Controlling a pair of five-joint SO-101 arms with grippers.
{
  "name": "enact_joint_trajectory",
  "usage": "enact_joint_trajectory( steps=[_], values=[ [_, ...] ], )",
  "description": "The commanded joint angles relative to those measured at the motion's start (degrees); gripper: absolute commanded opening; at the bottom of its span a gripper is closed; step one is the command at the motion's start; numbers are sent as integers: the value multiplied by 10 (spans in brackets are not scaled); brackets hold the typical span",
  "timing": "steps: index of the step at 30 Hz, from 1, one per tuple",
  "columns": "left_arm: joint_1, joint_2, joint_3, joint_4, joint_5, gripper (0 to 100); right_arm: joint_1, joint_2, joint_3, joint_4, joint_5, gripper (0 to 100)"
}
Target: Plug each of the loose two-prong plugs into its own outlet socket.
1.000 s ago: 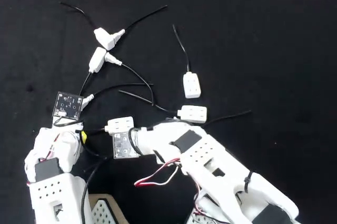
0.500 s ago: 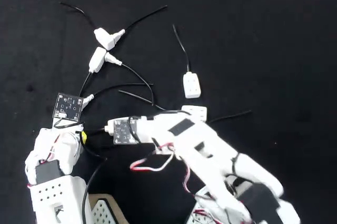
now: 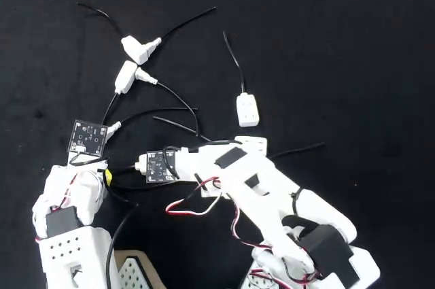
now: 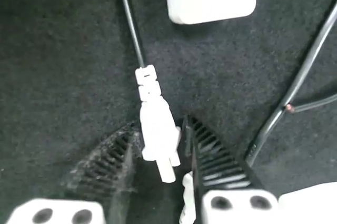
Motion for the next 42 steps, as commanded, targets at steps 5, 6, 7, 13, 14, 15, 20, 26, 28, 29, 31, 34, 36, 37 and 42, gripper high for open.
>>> enact_joint_trajectory(
  steps=[5,6,7,13,14,15,20,26,28,29,31,34,36,37,42],
  values=[
    [0,-8,3,3,4,223,-37,5,-36,-8,5,126],
    [0,-8,3,3,4,223,-37,5,-36,-8,5,124],
    [0,-8,3,3,4,223,-37,5,-36,-8,5,123],
    [0,-8,3,3,4,223,-34,39,-60,-8,5,8],
    [0,-8,3,3,4,223,-34,46,-65,-8,5,16],
    [0,-8,3,3,4,223,-34,51,-69,-8,5,12],
    [0,-8,4,3,4,223,-6,37,-72,4,2,11],
    [0,-9,5,3,4,223,-1,-87,-70,167,4,11],
    [0,-9,5,3,4,223,0,-150,-71,210,3,11],
    [0,-9,5,3,4,223,1,-184,-73,235,3,11],
    [0,-9,6,3,4,223,3,-257,-80,286,-8,11],
    [1,-9,6,3,4,223,24,-348,-113,358,-44,11],
    [2,-9,6,3,4,223,69,-387,-134,365,-66,11],
    [6,-9,6,3,4,223,98,-397,-145,362,-79,11],
    [47,-9,6,3,4,223,179,-402,-159,261,-231,11]
  ],
)
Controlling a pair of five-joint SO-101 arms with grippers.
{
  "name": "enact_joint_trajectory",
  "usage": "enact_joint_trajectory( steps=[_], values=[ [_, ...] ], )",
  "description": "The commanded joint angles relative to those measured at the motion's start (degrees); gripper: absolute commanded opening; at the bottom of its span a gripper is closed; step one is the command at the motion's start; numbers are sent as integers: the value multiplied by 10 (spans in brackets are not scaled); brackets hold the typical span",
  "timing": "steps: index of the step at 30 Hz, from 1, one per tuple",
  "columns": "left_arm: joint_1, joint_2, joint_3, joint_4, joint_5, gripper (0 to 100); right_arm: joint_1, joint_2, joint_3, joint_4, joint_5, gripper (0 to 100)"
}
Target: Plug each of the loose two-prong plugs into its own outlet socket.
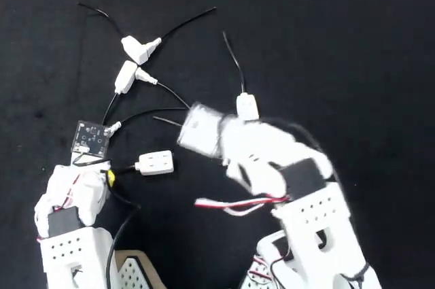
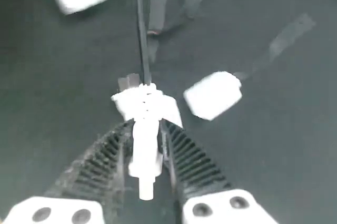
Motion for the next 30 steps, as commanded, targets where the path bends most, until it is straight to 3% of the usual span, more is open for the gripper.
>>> enact_joint_trajectory(
  steps=[1,5,8,13,19,23,26,30],
  values=[
    [34,-5,0,3,4,223,53,-16,-22,-97,-163,11],
    [57,-5,4,2,4,223,21,-17,23,-198,-342,11],
    [65,-6,-7,2,4,223,-8,-17,54,-273,-409,11],
    [63,-6,-42,3,18,223,-65,-17,65,-299,-414,15],
    [90,-6,-74,3,142,223,-101,-16,68,-306,-417,13],
    [136,-6,-90,3,149,223,-120,-16,99,-418,-429,12],
    [172,-6,-109,3,156,223,-127,-16,144,-527,-535,12],
    [216,-18,-119,-3,218,224,-145,-20,225,-674,-699,12]
  ],
)
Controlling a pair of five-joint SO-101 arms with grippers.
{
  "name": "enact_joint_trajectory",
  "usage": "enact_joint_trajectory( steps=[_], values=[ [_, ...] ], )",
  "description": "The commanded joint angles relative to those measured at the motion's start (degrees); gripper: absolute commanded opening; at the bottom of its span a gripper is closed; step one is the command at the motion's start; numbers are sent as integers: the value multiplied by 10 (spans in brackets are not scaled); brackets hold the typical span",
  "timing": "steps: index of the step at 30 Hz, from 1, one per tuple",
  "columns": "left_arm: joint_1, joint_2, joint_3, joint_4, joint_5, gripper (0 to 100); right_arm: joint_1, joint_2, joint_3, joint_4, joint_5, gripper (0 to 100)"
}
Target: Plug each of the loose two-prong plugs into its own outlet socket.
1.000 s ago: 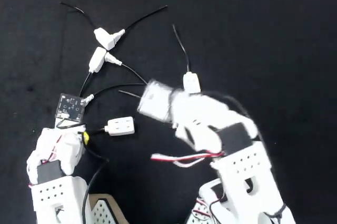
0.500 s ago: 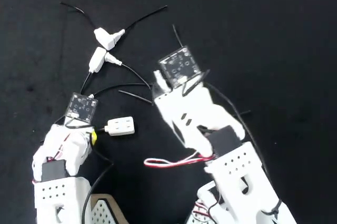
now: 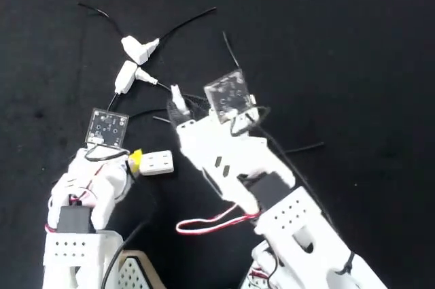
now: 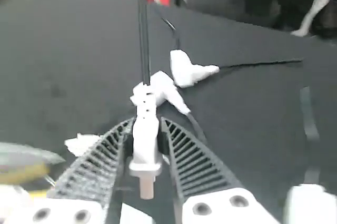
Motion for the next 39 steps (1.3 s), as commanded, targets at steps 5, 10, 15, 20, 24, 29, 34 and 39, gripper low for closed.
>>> enact_joint_trajectory(
  steps=[5,10,15,20,24,29,34,39],
  values=[
    [43,-135,-38,-2,72,226,-15,-15,123,-258,-236,12],
    [87,-173,-26,-4,82,227,-17,-15,128,-255,-254,12],
    [109,-186,2,-45,82,224,-6,-16,130,-256,-249,12],
    [114,-185,51,-114,81,224,-8,-16,137,-247,-235,12],
    [123,-185,101,-184,82,223,-55,-16,158,-243,-190,12],
    [124,-185,117,-209,83,223,-91,-16,170,-240,-167,12],
    [116,-185,112,-209,117,224,-110,-16,182,-239,-151,12],
    [73,-185,112,-227,136,227,-109,-16,169,-190,-151,12]
  ],
)
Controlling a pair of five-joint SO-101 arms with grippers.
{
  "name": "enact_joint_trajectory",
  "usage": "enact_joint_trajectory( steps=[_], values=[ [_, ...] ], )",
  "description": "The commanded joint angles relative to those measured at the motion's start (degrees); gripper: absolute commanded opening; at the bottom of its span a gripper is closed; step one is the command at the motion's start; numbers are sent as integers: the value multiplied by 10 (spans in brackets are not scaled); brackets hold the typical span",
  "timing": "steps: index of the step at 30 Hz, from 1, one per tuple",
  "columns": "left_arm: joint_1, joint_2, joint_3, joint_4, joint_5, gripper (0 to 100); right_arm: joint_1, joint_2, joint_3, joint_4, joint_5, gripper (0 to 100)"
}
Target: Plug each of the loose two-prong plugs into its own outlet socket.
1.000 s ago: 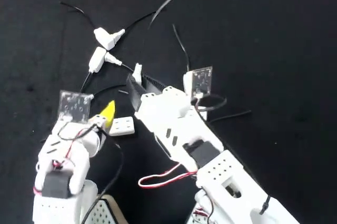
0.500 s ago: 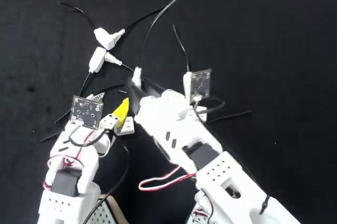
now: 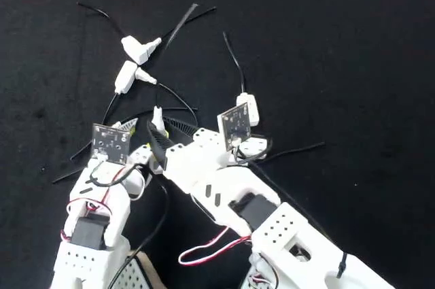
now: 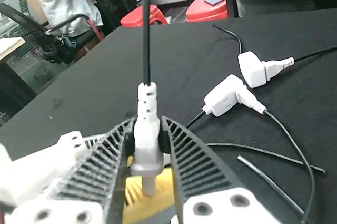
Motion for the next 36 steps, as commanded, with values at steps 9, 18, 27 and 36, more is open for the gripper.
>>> enact_joint_trajectory(
  steps=[9,18,27,36],
  values=[
    [-54,-6,-8,-43,32,227,-18,3,-52,149,22,12],
    [-87,-5,-2,-39,30,228,-16,7,-116,282,22,12],
    [-104,-4,15,1,-35,227,-15,7,-138,330,18,12],
    [-240,-4,15,92,-128,224,4,23,-145,341,18,12]
  ],
)
